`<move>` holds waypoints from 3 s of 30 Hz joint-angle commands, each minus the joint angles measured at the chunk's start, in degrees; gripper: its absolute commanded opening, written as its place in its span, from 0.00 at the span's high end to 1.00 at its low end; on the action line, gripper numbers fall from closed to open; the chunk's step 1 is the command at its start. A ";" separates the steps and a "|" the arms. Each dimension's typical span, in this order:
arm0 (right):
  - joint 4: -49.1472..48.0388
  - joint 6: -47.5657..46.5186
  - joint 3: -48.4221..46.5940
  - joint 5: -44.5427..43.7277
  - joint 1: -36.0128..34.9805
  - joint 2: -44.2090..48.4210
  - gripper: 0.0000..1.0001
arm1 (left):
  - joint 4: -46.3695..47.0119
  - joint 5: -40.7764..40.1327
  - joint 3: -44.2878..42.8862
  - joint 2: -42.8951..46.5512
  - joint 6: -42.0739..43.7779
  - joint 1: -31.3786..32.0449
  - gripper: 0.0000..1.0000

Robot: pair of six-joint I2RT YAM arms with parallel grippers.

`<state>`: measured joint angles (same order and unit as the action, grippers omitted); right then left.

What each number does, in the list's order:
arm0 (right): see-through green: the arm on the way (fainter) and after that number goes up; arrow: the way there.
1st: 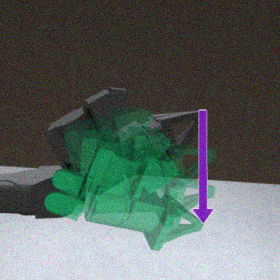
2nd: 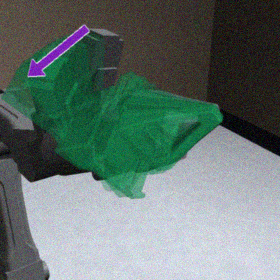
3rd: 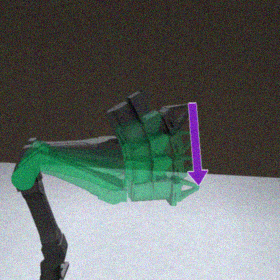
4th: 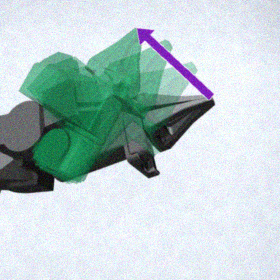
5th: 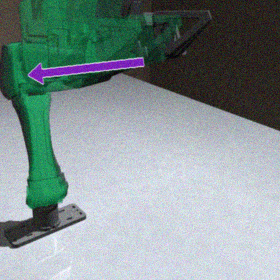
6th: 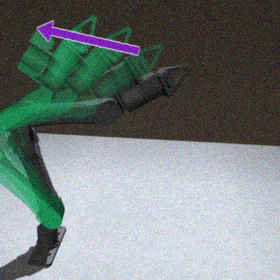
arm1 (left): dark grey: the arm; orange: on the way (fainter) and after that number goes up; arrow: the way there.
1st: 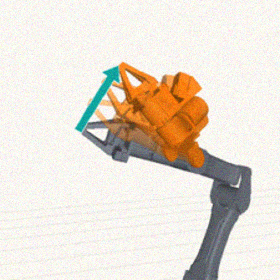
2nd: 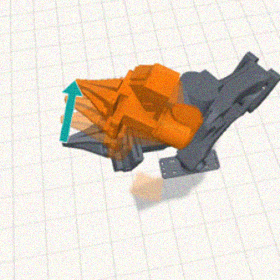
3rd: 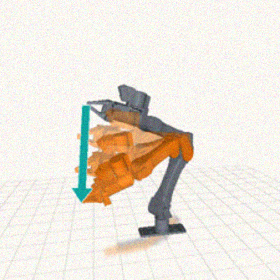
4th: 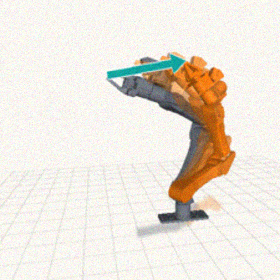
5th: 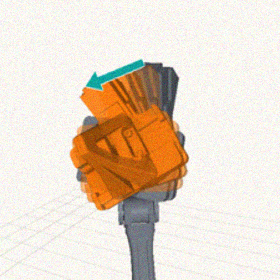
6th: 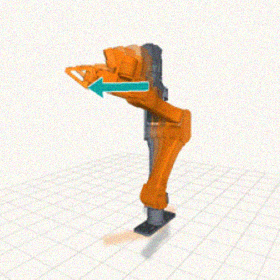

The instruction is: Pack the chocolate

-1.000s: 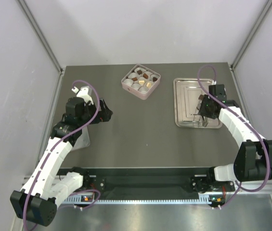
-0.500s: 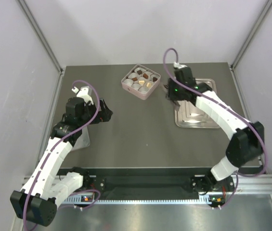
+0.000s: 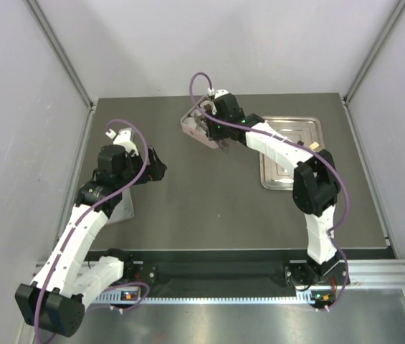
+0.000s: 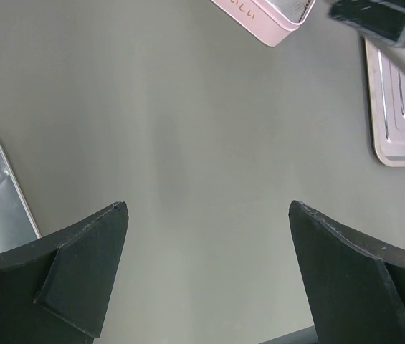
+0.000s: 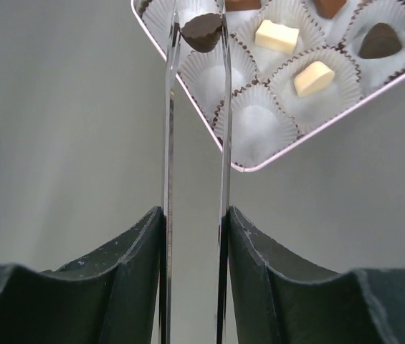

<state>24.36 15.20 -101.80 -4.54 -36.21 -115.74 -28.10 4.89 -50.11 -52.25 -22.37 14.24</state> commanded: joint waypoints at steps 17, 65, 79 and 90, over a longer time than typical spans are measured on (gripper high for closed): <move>-9.68 -3.42 -6.13 1.28 -2.03 -7.21 0.61 | 2.43 -0.31 -0.34 0.57 0.22 -0.09 0.01; 3.32 -5.54 19.26 -13.13 9.20 31.44 0.56 | 2.70 0.04 -0.25 0.75 0.13 -0.18 0.01; 9.30 0.09 32.45 -10.15 23.54 39.02 0.55 | 2.96 1.00 -0.08 0.48 -0.04 -0.35 0.01; 7.90 3.78 35.53 -6.10 30.40 34.71 0.54 | 3.05 1.27 -0.08 0.39 -0.04 -0.35 0.01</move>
<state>33.93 16.78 -66.63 -12.43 -7.05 -80.18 -28.05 5.39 -50.11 -52.27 -22.37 14.22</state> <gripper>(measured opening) 0.460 0.991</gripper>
